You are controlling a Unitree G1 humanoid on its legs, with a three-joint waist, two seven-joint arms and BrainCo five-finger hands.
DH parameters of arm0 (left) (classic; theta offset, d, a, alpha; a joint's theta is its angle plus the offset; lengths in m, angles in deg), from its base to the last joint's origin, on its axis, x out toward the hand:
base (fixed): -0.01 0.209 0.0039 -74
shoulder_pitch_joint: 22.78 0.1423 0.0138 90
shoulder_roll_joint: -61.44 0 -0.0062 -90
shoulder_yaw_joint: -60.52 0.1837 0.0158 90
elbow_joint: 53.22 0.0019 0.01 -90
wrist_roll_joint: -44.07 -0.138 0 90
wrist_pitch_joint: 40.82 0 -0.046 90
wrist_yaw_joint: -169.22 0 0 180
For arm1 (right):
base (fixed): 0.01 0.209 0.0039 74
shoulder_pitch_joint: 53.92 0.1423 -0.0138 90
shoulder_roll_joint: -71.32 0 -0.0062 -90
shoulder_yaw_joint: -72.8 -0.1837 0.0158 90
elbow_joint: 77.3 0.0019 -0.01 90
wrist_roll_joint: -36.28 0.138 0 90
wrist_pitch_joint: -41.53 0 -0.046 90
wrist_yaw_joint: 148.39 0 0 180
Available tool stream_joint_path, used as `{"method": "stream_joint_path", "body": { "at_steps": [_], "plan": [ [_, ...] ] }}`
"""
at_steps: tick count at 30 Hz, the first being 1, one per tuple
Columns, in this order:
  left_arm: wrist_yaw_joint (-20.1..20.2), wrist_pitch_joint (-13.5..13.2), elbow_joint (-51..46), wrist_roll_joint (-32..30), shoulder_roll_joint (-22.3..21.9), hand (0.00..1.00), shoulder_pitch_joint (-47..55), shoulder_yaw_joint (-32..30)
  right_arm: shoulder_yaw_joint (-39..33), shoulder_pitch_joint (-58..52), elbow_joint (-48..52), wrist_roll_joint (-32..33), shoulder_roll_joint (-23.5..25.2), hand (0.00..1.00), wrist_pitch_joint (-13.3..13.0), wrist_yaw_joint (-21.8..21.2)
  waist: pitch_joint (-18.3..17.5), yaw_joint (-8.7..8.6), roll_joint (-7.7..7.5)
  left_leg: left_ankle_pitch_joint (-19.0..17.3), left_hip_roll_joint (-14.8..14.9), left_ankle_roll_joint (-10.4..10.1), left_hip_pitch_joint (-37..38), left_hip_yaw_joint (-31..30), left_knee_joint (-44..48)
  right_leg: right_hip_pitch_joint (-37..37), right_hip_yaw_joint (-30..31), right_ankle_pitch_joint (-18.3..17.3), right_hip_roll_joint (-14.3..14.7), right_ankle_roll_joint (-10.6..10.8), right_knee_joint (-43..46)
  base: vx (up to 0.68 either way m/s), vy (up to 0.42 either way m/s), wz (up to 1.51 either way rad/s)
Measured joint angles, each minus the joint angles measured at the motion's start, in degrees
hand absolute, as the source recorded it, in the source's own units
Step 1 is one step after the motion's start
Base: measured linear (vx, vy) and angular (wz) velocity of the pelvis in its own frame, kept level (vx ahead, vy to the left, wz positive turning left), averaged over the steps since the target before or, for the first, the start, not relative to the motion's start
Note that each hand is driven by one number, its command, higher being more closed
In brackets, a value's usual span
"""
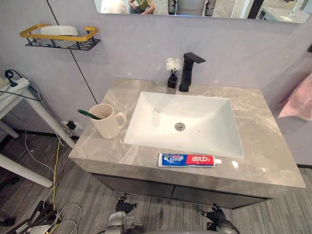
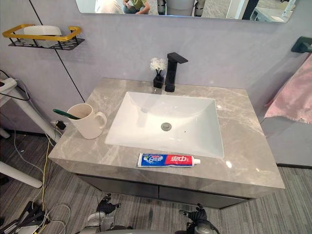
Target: Organize washtable
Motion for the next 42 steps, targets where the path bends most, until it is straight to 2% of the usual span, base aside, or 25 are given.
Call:
{"method": "stream_joint_path", "body": {
  "at_steps": [3, 4, 11, 18, 22, 27, 31, 37, 38, 42],
  "plan": [
    [-0.1, 0.0, 0.0, 0.1, 0.0, 0.00, 0.1, -0.5, 0.0, -0.5, -0.6, 0.8, -0.3, 0.00, 0.1, 0.1, 0.0, -0.02, -0.35, 1.1, -0.1, -0.1, 1.0, 0.0, -2.1, -0.1, 0.0, 0.1, 0.1, 0.2, 0.2, -0.07, -0.025, -0.01],
    [-1.1, 0.1, -0.1, 0.7, 0.0, 0.00, 0.7, -3.8, -0.1, -0.9, -0.9, 1.2, 0.0, 0.00, 0.1, 1.1, -0.9, 0.10, -0.38, 1.4, -0.6, 0.0, 2.5, 0.6, -3.6, 1.6, 0.4, 1.2, -0.1, 0.4, -1.9, 0.00, 0.000, 0.00],
    [-1.1, 0.1, -0.2, 1.1, 0.0, 0.00, 0.7, -3.9, -0.2, -1.1, -0.9, 2.4, 0.0, 0.00, 0.1, 1.1, -0.9, 0.17, -0.68, 1.4, -0.5, 0.0, 2.9, 1.1, -4.0, 1.6, 0.6, 1.2, -0.1, 0.4, -2.0, 0.00, 0.000, -0.03],
    [-1.2, 0.2, 0.1, 2.3, 0.5, 0.00, 0.7, -4.4, -3.9, -2.1, -0.9, 11.5, 0.5, 0.00, -0.3, -0.1, -1.6, 0.20, -1.71, 3.2, -0.5, -0.6, 5.3, 3.3, -9.2, 1.7, 1.6, 2.2, 0.5, 0.5, -4.8, 0.03, 0.000, -0.13],
    [-1.4, 0.6, 1.3, 2.9, 1.6, 0.00, 0.5, -4.5, -11.1, -2.5, 0.3, 17.4, -0.2, 0.00, -0.5, 0.1, -1.7, -0.09, -1.80, 3.6, -0.3, -0.7, 6.5, 3.5, -11.2, 2.7, -0.2, 3.9, 0.9, 1.1, -6.8, 0.07, -0.016, -0.05],
    [-1.7, 0.6, 1.2, 4.5, 2.3, 0.00, 1.7, -6.6, -22.5, -3.3, 9.4, 19.4, -4.9, 0.00, -1.4, 1.6, -1.7, -0.14, -1.84, 3.6, -0.4, -0.7, 7.1, 3.2, -11.5, 3.3, -2.0, 5.1, 0.9, 0.9, -6.9, 0.00, -0.004, 0.02],
    [-2.4, 0.6, 0.4, 5.0, 2.5, 0.00, 4.1, -9.4, -29.1, -4.2, 21.0, 19.3, -7.4, 0.00, -1.8, 4.1, -1.8, -1.12, -1.97, 3.6, -0.9, -0.6, 7.1, 3.0, -11.6, 3.3, -3.2, 5.3, 0.3, 0.9, -7.0, -0.06, -0.012, -0.01],
    [-2.4, 0.6, -1.8, 5.0, 1.7, 0.00, 6.3, -9.2, -30.7, -7.8, 45.1, 14.8, -9.6, 0.00, -1.8, 7.5, -2.3, -1.95, -1.36, 3.9, -1.4, -0.3, 6.8, 3.5, -12.2, 2.4, -3.1, 5.2, -0.1, 0.9, -7.6, -0.09, -0.026, -0.09],
    [-2.4, 0.6, -2.8, 5.0, 1.2, 0.00, 6.9, -8.9, -31.1, -7.9, 49.7, 13.1, -10.7, 0.00, -1.8, 7.9, -2.7, -2.61, -1.37, 3.7, -1.4, -0.5, 6.9, 3.3, -12.4, 2.3, -3.1, 5.0, 0.0, 0.9, -7.5, -0.05, -0.023, 0.01],
    [-2.3, 0.6, -3.3, 4.5, 1.3, 0.00, 7.9, -6.3, -31.4, -7.3, 58.6, 8.6, -14.9, 0.00, -2.2, 8.7, -3.1, -3.33, -1.21, 3.7, -1.6, -0.5, 6.8, 2.2, -12.5, 1.5, -3.0, 4.2, 0.0, 1.0, -6.1, -0.03, -0.022, -0.01]
  ]
}}
